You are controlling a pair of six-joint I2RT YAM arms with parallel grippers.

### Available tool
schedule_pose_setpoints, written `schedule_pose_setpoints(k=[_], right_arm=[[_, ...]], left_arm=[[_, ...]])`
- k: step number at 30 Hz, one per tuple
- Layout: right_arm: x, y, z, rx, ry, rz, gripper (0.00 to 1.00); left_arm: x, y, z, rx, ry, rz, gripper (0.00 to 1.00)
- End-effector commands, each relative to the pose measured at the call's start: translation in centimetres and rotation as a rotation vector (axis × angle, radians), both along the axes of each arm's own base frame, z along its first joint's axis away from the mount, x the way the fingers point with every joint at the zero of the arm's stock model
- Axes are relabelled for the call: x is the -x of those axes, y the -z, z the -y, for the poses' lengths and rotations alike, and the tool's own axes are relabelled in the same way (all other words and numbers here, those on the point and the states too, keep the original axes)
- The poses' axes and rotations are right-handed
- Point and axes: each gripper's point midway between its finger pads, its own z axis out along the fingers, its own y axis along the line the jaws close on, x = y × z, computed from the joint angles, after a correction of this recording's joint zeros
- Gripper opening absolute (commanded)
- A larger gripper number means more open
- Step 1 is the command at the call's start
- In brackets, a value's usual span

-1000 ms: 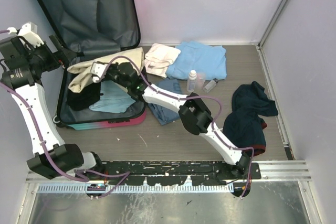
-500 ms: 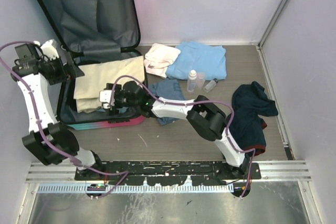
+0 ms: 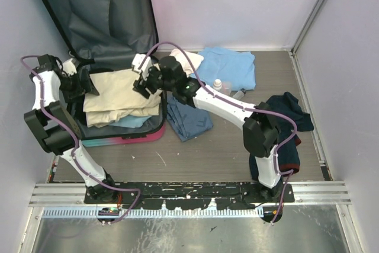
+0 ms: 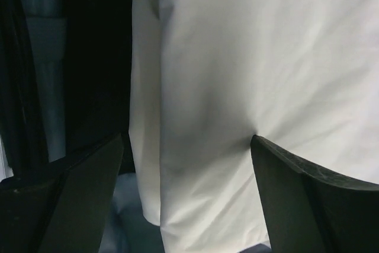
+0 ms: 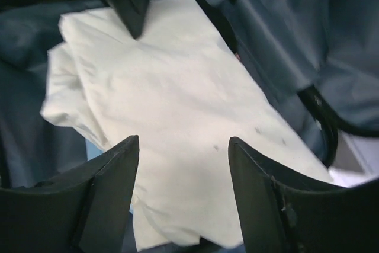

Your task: Pack the luggage

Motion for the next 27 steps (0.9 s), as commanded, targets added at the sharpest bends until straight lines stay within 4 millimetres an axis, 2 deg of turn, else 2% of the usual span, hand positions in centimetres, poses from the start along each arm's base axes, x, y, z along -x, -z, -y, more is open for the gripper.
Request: schedule_pose_setpoints(k=[1, 4, 6, 7, 8, 11, 12, 15, 19, 22, 25, 27], right_arm=[[-1.4, 3.6, 1.5, 0.087, 0.15, -0.171, 0.64], [-1.9, 5.9, 1.8, 0.135, 0.194, -0.214, 0.59], [-2.3, 7.5, 2.0, 0.166, 0.221, -0.222, 0.57], [-2.6, 8.2, 2.1, 0.18, 0.231, -0.223, 0.56], [-2.8, 8.8, 2.1, 0.19, 0.241, -0.223, 0.55], [-4.1, 10.4, 1.9, 0.212, 0.272, -0.217, 0.53], [-4.7, 10.6, 1.7, 0.212, 0.284, -0.211, 0.53], [-6.7, 10.4, 0.8, 0.194, 0.32, -0.175, 0.53], [-9.1, 11.8, 0.0, 0.194, 0.372, -0.128, 0.53], [-10.8, 12.5, -0.4, 0.207, 0.407, -0.09, 0.54], [-11.5, 11.5, -0.2, 0.192, 0.41, -0.074, 0.56], [-11.3, 9.5, 0.1, 0.158, 0.394, -0.077, 0.57]], left_arm=[[-2.7, 0.3, -0.5, -0.083, 0.044, 0.044, 0.89], [-3.3, 1.3, 0.6, -0.078, 0.072, 0.026, 0.73], [-3.8, 0.7, 1.0, -0.08, 0.074, 0.044, 0.57], [-4.0, 0.2, 1.1, -0.084, 0.069, 0.062, 0.47], [-4.2, -0.4, 1.0, -0.096, 0.061, 0.084, 0.32], [-4.7, -2.5, 0.0, -0.159, 0.035, 0.144, 0.03], [-5.3, -3.3, -0.6, -0.19, 0.023, 0.177, 0.0], [-5.9, -4.6, -2.5, -0.276, -0.025, 0.207, 0.0], [-6.0, -3.0, -5.6, -0.377, -0.11, 0.135, 0.0], [-6.3, -1.8, -7.0, -0.408, -0.147, 0.11, 0.0], [-7.1, -1.7, -7.9, -0.43, -0.167, 0.107, 0.0], [-7.7, -2.4, -7.7, -0.42, -0.158, 0.126, 0.09]])
